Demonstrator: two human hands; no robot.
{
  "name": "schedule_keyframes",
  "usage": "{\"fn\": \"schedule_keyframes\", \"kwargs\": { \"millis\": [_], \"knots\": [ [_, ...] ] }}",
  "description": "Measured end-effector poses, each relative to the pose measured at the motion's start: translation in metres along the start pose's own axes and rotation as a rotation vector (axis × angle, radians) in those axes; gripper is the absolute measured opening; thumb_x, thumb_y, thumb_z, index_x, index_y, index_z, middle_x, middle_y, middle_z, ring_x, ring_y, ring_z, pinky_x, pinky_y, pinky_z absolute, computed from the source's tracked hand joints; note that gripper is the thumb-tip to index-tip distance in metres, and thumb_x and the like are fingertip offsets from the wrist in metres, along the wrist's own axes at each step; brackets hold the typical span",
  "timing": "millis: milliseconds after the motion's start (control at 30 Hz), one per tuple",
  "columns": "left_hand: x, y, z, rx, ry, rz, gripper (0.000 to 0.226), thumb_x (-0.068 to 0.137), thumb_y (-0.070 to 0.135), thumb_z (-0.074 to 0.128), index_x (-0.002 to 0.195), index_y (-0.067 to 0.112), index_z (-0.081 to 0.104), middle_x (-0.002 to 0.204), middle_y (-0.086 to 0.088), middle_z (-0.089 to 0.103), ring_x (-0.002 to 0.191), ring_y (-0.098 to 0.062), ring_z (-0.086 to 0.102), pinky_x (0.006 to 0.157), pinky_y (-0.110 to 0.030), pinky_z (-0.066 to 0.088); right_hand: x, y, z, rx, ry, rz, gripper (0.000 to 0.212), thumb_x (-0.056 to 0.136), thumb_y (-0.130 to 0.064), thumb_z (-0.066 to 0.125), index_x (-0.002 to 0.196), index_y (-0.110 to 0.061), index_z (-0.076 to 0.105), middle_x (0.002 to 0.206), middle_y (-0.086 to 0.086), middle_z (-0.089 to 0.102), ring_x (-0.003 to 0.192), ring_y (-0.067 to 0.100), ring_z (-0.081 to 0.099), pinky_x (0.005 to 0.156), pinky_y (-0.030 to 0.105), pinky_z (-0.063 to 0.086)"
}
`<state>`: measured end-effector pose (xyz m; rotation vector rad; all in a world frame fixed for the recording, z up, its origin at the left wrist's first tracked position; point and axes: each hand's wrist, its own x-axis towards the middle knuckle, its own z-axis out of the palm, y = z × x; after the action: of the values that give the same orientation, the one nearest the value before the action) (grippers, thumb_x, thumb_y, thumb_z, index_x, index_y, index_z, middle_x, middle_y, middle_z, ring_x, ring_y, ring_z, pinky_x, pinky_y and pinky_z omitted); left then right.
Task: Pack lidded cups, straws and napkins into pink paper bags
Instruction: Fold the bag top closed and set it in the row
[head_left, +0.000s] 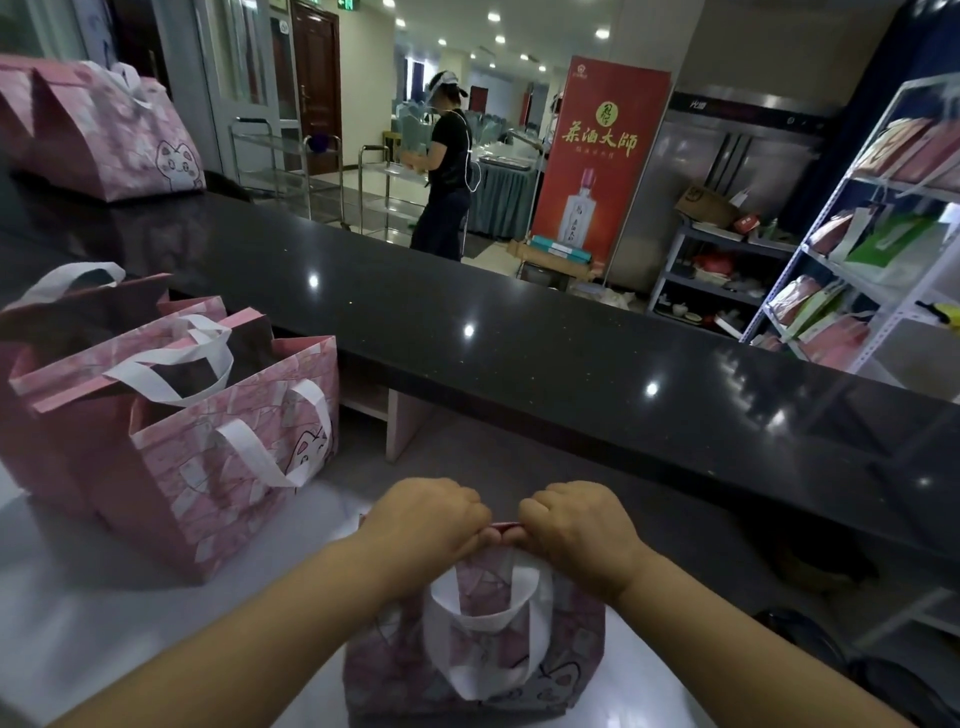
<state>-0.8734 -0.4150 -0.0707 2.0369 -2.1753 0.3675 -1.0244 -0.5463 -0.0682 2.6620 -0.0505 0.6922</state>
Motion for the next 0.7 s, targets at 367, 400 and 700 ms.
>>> {"fn": "schedule_keyframes", "kwargs": {
  "millis": [367, 400, 700],
  "knots": [
    [-0.004, -0.009, 0.005, -0.044, -0.116, -0.081, 0.047, 0.096, 0.051, 0.024, 0.091, 0.022, 0.059, 0.092, 0.002, 0.062, 0.082, -0.021, 0.057, 0.058, -0.030, 0.029, 0.004, 0.007, 0.018, 0.052, 0.192, 0.053, 0.069, 0.094, -0.059, 0.026, 0.042, -0.019, 0.047, 0.039, -0.003, 0.044, 0.032, 0.013, 0.040, 0.032, 0.021, 0.031],
    [-0.004, -0.010, 0.005, -0.048, -0.117, -0.079, 0.046, 0.096, 0.050, 0.023, 0.091, 0.022, 0.059, 0.092, 0.002, 0.062, 0.082, -0.021, 0.057, 0.058, -0.030, 0.029, 0.004, 0.008, 0.019, 0.059, 0.200, 0.061, 0.069, 0.094, -0.058, 0.027, 0.042, -0.019, 0.047, 0.039, -0.003, 0.044, 0.032, 0.013, 0.040, 0.032, 0.021, 0.032],
    [-0.045, -0.023, 0.003, -0.043, -0.104, -0.210, 0.043, 0.096, 0.053, 0.021, 0.090, 0.023, 0.051, 0.072, 0.004, 0.056, 0.065, -0.020, 0.053, 0.055, -0.028, 0.032, 0.005, 0.004, 0.028, 0.256, 0.337, 0.261, 0.071, 0.099, -0.048, 0.030, 0.040, -0.015, 0.052, 0.038, 0.000, 0.045, 0.031, 0.016, 0.042, 0.033, 0.022, 0.037]
  ]
}}
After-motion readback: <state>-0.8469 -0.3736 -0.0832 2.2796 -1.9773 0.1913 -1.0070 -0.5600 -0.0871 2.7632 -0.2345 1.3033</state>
